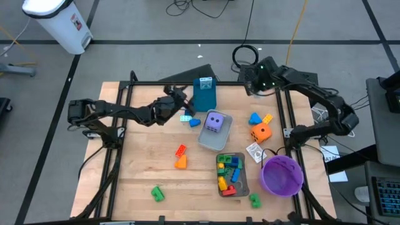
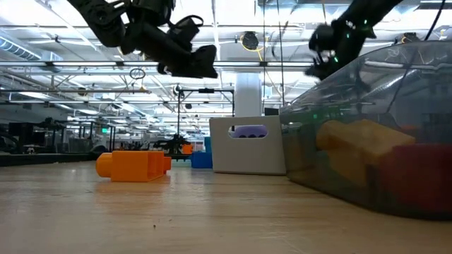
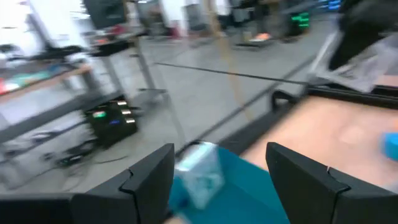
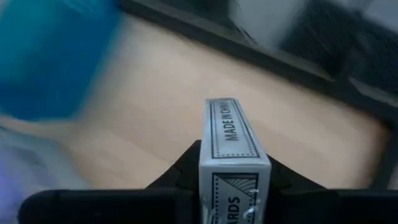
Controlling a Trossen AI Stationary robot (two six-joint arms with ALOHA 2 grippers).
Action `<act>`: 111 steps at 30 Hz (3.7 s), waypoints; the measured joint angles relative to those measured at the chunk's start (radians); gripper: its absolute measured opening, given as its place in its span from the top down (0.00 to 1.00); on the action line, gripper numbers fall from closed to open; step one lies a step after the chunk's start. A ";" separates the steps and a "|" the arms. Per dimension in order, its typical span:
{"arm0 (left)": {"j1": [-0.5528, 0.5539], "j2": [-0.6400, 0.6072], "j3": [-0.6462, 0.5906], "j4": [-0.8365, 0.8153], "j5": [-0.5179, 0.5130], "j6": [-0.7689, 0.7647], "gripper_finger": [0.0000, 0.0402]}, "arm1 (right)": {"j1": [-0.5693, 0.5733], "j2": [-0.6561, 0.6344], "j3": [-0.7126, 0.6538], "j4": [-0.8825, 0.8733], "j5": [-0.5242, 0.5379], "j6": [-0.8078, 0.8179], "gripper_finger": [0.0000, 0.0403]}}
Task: Pick & Place Toys
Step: Put the black deck of cards into the blue bin
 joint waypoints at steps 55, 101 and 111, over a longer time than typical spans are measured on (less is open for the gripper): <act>0.124 0.050 0.571 -1.016 0.743 0.200 0.36 | 0.483 0.218 0.040 0.744 -0.260 -0.570 0.85; 0.130 0.064 0.570 -0.995 0.699 0.237 0.78 | 0.477 0.219 0.040 0.782 -0.339 -0.539 0.67; 0.142 0.047 0.575 -0.990 0.638 0.247 0.79 | 0.399 0.143 0.041 0.689 -0.338 -0.591 0.44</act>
